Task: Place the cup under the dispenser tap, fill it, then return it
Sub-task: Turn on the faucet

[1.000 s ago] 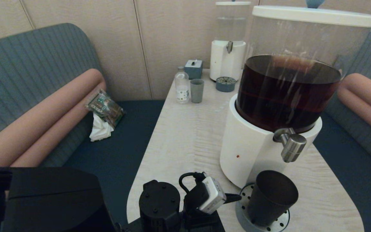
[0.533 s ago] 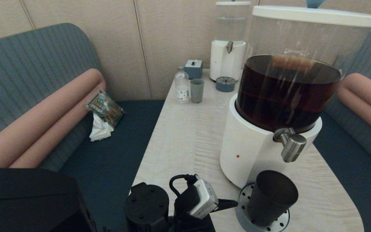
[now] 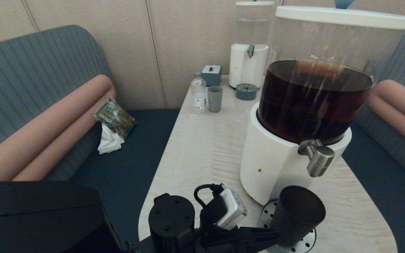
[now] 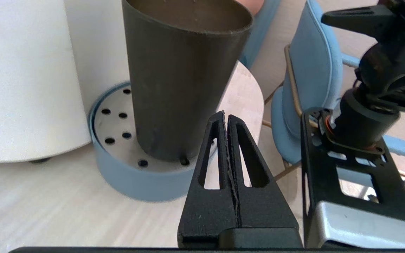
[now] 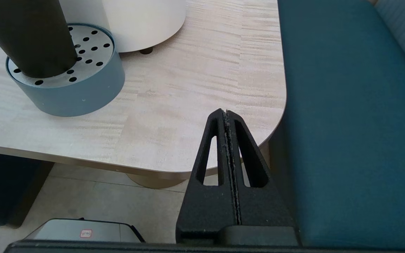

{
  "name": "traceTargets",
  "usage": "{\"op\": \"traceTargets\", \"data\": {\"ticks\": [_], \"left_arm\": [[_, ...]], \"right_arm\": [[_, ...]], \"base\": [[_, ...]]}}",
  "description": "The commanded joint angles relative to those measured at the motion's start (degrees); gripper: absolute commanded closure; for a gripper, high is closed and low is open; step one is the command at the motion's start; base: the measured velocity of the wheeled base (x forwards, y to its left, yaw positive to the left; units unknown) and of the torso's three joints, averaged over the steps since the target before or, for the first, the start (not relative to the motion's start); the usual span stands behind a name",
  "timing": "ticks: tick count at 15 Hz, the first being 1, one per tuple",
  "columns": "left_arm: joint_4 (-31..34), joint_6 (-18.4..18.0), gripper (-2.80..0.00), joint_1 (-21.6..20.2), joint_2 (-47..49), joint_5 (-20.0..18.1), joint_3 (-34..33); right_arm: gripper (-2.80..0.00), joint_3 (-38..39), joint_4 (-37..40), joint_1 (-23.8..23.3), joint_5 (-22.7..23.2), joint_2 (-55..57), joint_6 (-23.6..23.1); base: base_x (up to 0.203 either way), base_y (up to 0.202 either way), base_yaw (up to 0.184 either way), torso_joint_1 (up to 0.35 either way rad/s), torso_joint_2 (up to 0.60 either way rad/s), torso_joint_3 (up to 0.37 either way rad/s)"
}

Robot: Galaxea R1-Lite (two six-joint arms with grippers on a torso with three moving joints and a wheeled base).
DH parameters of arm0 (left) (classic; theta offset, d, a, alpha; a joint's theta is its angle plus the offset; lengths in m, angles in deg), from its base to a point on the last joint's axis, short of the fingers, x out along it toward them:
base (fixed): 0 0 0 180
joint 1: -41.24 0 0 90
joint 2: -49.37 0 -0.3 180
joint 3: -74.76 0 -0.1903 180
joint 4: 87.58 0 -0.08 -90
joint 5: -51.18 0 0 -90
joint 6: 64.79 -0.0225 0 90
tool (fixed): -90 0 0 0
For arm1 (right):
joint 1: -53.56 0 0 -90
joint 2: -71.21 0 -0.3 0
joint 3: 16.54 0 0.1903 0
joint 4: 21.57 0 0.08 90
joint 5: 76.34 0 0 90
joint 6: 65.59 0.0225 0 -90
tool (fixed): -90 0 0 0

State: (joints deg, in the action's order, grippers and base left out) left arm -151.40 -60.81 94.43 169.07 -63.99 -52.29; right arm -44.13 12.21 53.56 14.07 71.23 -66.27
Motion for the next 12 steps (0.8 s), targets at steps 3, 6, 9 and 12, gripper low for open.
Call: {"op": "traceTargets", "data": {"ticks": [3, 6, 9, 12], "left_arm": [[-0.5, 0.1, 0.00, 0.2, 1.9, -0.2, 0.8], [-0.5, 0.1, 0.00, 0.2, 3.3, -0.2, 2.3], [-0.5, 0.2, 0.00, 0.2, 4.5, -0.3, 4.2], [-0.5, 0.4, 0.00, 0.2, 5.4, -0.3, 5.6]], "right_arm": [[0.00, 0.0, 0.0, 0.0, 0.0, 0.0, 0.0], [0.00, 0.0, 0.0, 0.0, 0.0, 0.0, 0.0], [0.00, 0.0, 0.0, 0.0, 0.0, 0.0, 0.0], [0.00, 0.0, 0.0, 0.0, 0.0, 0.0, -0.1]], "base": [[0.000, 0.000, 0.000, 0.000, 0.00, 0.000], [0.000, 0.000, 0.000, 0.000, 0.00, 0.000], [0.000, 0.000, 0.000, 0.000, 0.00, 0.000], [0.000, 0.000, 0.000, 0.000, 0.00, 0.000]]}}
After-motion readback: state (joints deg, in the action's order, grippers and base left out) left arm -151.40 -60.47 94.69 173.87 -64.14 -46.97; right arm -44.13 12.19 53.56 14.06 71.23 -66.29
